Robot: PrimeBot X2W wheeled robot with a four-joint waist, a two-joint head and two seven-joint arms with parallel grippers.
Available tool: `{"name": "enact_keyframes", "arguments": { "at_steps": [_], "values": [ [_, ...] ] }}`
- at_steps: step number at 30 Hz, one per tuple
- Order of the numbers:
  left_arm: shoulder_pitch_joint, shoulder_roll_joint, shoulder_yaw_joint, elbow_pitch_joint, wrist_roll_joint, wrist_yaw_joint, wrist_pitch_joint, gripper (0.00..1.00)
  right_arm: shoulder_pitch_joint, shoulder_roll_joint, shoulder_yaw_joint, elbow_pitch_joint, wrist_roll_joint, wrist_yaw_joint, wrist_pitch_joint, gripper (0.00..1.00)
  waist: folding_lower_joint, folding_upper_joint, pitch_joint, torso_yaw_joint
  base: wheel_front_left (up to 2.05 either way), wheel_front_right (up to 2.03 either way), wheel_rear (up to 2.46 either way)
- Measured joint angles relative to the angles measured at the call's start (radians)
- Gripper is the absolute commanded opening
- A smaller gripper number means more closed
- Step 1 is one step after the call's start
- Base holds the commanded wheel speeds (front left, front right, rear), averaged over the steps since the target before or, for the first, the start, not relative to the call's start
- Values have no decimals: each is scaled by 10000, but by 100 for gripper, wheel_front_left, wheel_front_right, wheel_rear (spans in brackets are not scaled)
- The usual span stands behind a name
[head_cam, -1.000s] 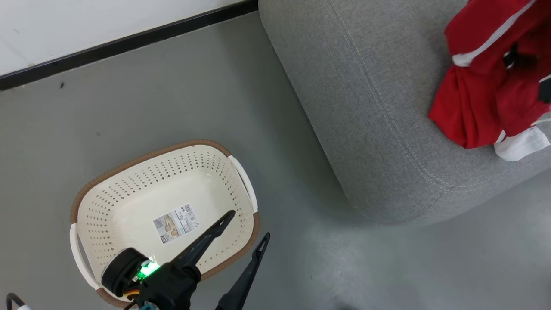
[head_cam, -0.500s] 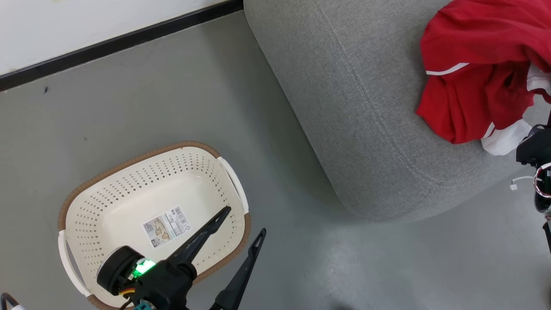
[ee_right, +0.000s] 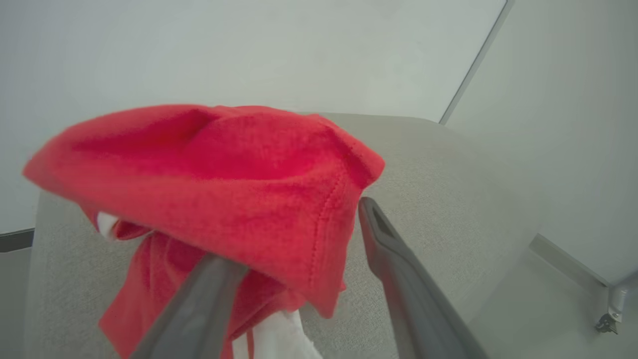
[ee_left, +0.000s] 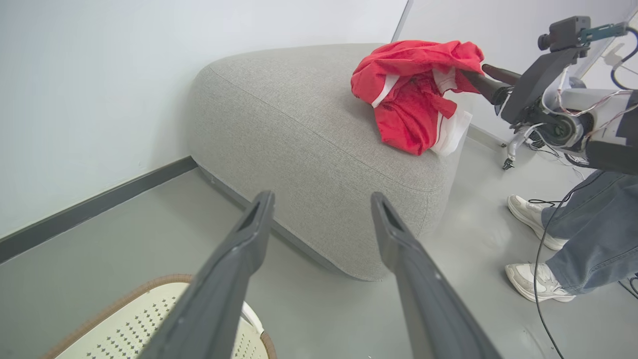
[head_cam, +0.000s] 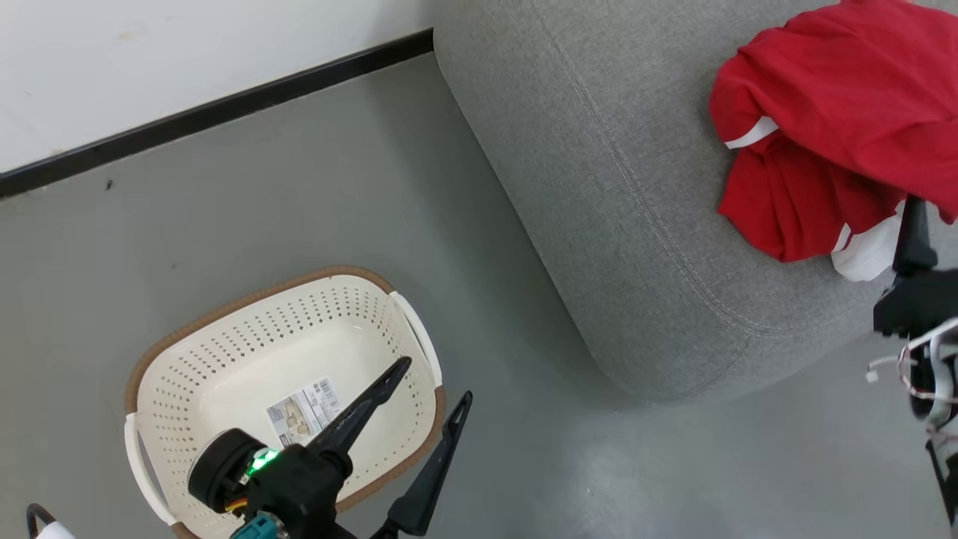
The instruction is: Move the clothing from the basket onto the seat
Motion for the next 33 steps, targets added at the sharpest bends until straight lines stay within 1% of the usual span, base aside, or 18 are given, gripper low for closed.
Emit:
{"name": "enact_keyframes", "arguments": {
  "at_steps": [7,9,13,17,23,25,28,30,33],
  "values": [
    [35,-353,334,474,-104,36,-366,100,1701,477,25,-1170,12,-2,0,100,-1,-1,-456,184,0,0,0],
    [99,-420,510,662,-117,96,-443,100,2085,510,-21,-1488,25,-4,2,100,0,0,-597,244,0,0,0],
    [289,-675,922,1141,-153,102,-717,100,3068,961,-19,-2318,27,-6,2,100,-1,0,-890,405,0,0,0],
    [435,-999,1304,1666,-155,182,-934,100,3441,1114,10,-2830,81,2,2,100,-1,-1,-1157,659,0,0,0],
    [595,-1352,1912,2637,-244,184,-1321,100,3452,1304,453,-3304,140,397,2,100,0,-1,-1540,1208,0,0,0],
    [653,-1567,2159,2915,-251,184,-1480,100,3455,1315,631,-3390,138,560,2,100,0,-1,-1661,1427,0,0,0],
    [759,-1887,2468,3313,-247,184,-1685,100,3483,1381,821,-3522,127,637,0,100,0,-1,-1845,1790,0,0,0],
    [871,-2031,2608,3532,-242,184,-1804,100,3518,1386,872,-3528,127,763,0,100,0,-1,-1970,2051,0,0,0],
    [934,-2194,2755,3812,-221,184,-1956,100,3675,1388,945,-3547,115,796,0,100,0,-1,-2154,2454,0,0,0]
  ]
}}
